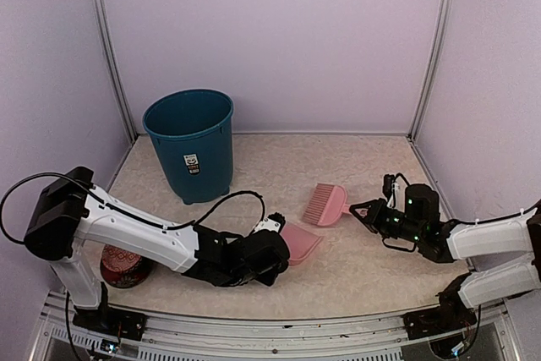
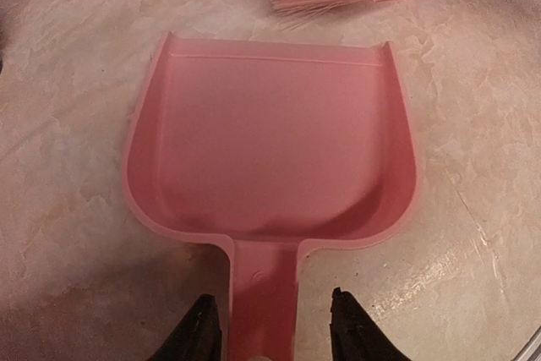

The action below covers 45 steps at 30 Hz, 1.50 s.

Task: Sweep away the paper scraps from the table

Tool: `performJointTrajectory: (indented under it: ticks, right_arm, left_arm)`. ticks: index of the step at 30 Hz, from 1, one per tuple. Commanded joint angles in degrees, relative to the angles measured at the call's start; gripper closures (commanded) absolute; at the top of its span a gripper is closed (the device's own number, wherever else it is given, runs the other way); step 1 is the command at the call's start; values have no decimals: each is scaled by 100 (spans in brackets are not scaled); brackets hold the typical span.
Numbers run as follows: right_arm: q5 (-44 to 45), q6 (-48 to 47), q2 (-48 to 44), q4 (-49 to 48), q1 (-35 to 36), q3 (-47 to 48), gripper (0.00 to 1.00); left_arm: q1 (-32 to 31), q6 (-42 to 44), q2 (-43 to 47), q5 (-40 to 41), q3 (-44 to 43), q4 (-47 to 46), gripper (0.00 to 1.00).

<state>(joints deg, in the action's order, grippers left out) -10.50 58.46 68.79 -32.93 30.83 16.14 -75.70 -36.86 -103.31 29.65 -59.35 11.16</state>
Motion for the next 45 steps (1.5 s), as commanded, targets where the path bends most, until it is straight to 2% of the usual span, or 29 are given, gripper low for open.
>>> performJointTrajectory:
  ticks: [1, 6, 16, 21, 26, 37, 45]
  right_arm:
    - [87, 110, 30, -252, -43, -100, 89]
    - [255, 136, -33, -160, -42, -169, 79]
    - [517, 62, -295, 201, -46, -301, 50]
    - [720, -58, -619, 661, -42, -346, 35]
    - [1054, -155, -1104, 1194, -43, -410, 26]
    - [2217, -640, -2184, 3010, -42, -113, 21]
    - [2791, -1252, -2334, 3744, -40, 441, 18]
  left_arm:
    - [70, -32, 322, 36, 126, -179, 48]
    - [82, -31, 517, 102, 229, -210, 29]
    - [104, -105, 1176, 218, 416, -202, 2]
    - [151, -172, 1545, 235, 524, -211, 1]
    - [248, -164, 1842, 219, 576, -178, 1]
    - [530, -194, 2400, 155, 670, -55, 1]
    - [751, -133, 2880, 186, 660, 118, 1]
